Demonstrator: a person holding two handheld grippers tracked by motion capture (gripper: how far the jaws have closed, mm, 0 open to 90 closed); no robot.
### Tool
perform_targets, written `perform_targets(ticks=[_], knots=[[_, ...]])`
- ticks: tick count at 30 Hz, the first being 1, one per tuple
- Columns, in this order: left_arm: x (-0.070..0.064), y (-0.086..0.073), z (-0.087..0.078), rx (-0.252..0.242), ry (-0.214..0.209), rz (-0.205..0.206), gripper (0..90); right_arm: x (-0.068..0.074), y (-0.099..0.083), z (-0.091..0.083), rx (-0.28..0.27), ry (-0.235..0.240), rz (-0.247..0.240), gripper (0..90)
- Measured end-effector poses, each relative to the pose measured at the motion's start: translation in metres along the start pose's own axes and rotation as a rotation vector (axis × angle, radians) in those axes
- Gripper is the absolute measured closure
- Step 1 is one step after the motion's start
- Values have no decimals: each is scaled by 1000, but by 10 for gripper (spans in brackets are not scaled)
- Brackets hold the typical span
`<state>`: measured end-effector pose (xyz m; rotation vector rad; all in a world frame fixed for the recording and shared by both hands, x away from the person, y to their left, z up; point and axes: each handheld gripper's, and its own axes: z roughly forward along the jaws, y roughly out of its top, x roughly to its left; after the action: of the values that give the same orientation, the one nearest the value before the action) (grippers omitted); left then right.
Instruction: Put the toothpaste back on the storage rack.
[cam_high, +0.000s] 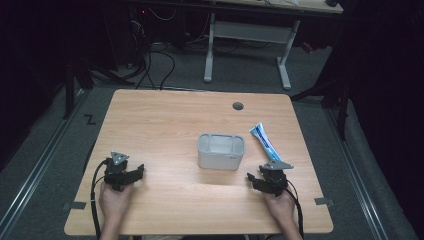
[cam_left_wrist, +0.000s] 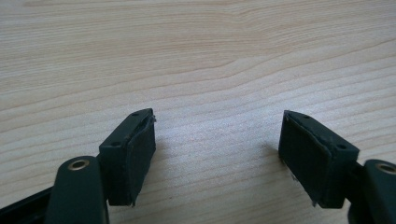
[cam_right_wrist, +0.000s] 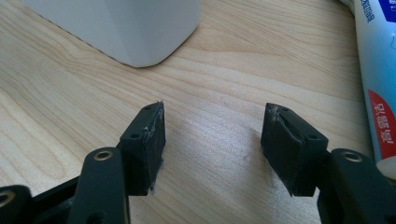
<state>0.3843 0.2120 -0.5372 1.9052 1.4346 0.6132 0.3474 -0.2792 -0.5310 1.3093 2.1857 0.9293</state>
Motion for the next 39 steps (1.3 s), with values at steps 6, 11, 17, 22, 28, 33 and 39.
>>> perform_targets(ticks=[6, 11, 17, 22, 28, 33, 39], knots=[[1, 0, 0, 1, -4, -2, 277, 0, 0, 0, 1, -1, 1, 395], [1, 0, 0, 1, -5, -2, 277, 0, 0, 0, 2, 1, 1, 381], [1, 0, 0, 0, -6, -3, 277, 2, 1, 1, 14, 38, -35, 279], [1, 0, 0, -1, -10, -6, 276, 3, 0, 1, 18, 36, -32, 262], [1, 0, 0, 1, -8, -2, 276, 7, -1, -1, 8, 10, -8, 346], [1, 0, 0, 1, -9, -2, 275, 9, -3, -5, -5, -7, -21, 396], [1, 0, 0, 1, -8, -1, 275, 10, -5, -13, -35, -6, -22, 416]])
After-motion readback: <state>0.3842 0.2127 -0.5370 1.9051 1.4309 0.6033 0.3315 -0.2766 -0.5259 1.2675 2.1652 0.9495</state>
